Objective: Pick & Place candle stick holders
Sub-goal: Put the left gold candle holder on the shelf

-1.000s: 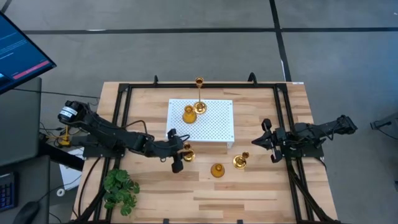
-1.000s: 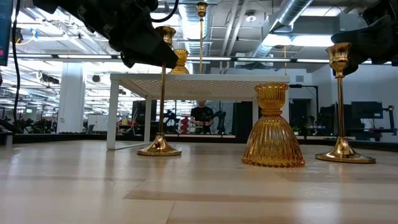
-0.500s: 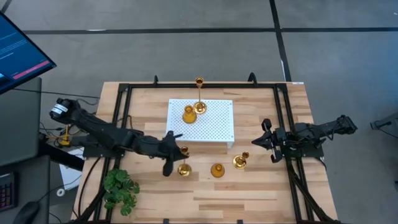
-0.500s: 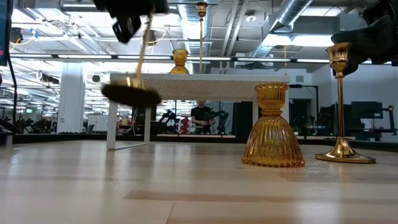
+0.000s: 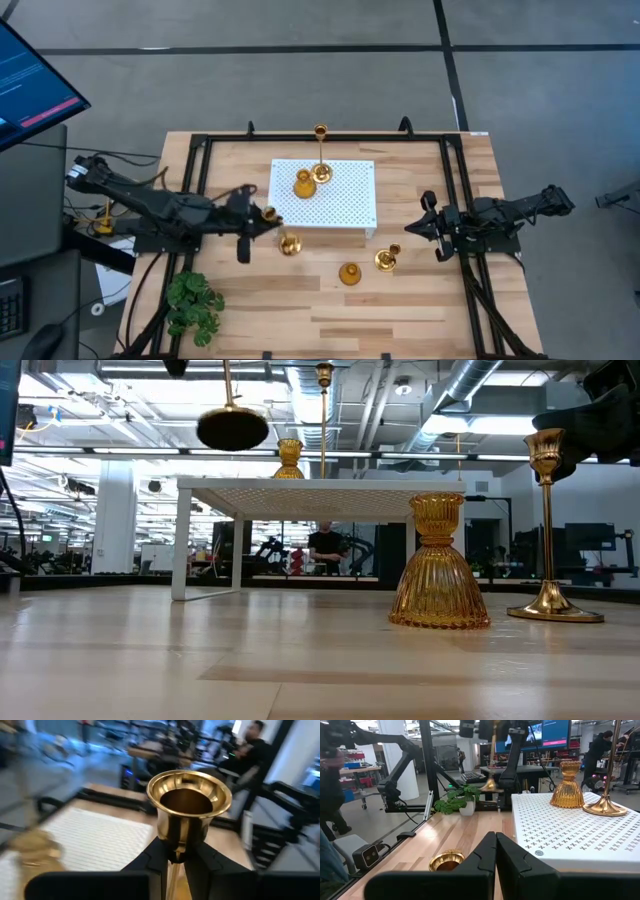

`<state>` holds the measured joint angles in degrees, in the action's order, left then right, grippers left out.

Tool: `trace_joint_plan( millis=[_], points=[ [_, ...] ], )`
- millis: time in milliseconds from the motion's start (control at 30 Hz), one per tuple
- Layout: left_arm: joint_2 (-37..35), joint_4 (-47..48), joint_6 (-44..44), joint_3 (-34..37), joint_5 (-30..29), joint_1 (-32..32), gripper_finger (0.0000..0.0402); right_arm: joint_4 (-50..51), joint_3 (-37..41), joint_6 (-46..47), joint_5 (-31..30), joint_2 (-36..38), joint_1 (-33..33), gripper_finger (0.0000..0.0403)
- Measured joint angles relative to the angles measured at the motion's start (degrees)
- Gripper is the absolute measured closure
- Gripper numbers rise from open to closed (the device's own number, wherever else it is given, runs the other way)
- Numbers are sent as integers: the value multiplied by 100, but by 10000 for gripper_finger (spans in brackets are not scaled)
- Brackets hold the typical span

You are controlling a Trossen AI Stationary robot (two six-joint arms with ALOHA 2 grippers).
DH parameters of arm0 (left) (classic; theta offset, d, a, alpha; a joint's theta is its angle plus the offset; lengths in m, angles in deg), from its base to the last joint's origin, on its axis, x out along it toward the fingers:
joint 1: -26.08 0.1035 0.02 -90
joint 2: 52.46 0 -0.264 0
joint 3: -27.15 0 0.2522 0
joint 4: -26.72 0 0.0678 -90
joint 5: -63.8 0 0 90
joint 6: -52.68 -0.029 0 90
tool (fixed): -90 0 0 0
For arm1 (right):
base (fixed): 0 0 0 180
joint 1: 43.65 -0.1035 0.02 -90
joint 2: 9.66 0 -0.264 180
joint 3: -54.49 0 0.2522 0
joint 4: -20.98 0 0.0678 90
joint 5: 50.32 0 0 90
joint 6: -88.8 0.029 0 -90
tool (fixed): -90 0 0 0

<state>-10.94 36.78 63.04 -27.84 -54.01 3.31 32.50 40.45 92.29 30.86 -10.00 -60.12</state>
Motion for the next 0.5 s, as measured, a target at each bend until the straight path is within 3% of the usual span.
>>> trace_joint_plan(
  millis=[333,500],
  points=[
    [-95,11,-739,-2,-1624,16,358,0,2,0,-1,-1,0,403],
    [-91,10,-821,-2,-1759,242,361,0,1,0,-2,0,0,403]
  ],
)
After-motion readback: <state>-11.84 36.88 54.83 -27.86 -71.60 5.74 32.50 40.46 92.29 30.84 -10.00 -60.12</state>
